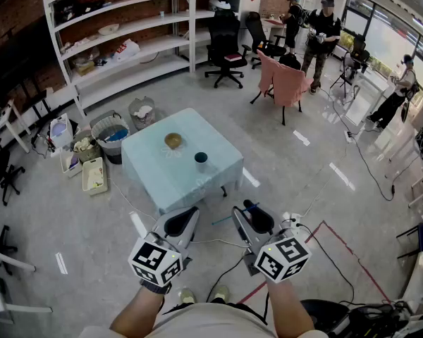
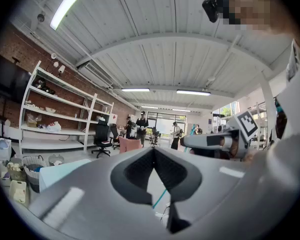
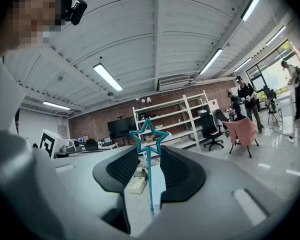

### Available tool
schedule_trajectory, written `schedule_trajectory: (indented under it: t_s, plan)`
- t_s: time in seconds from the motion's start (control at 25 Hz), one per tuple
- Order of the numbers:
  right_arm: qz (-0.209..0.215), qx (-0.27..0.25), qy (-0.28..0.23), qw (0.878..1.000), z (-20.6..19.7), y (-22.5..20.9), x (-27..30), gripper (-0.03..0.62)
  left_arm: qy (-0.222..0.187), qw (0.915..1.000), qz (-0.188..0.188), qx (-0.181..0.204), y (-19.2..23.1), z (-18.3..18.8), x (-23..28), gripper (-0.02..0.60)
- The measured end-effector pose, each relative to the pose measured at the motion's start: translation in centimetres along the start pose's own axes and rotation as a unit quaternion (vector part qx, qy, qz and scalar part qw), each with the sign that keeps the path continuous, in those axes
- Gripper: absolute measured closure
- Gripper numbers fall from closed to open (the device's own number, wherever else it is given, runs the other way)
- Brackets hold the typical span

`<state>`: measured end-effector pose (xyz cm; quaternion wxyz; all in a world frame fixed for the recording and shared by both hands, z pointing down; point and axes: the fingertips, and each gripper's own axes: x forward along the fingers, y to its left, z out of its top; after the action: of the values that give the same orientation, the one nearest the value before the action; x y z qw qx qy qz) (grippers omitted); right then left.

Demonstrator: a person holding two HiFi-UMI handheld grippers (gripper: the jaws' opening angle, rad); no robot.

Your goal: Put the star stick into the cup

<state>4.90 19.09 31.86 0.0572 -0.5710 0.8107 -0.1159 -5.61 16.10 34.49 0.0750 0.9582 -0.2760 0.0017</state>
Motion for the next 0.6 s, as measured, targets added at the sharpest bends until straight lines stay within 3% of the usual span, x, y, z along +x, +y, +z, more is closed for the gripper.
schedule_trajectory:
  t_s: [0.6]
  plan:
    - [0.006, 0.017, -0.002, 1.000, -0.2, -1.6, -0.4, 0.442, 0.006, 1.0000, -0.001, -0.002, -0.8, -0.6, 1.3, 0.575]
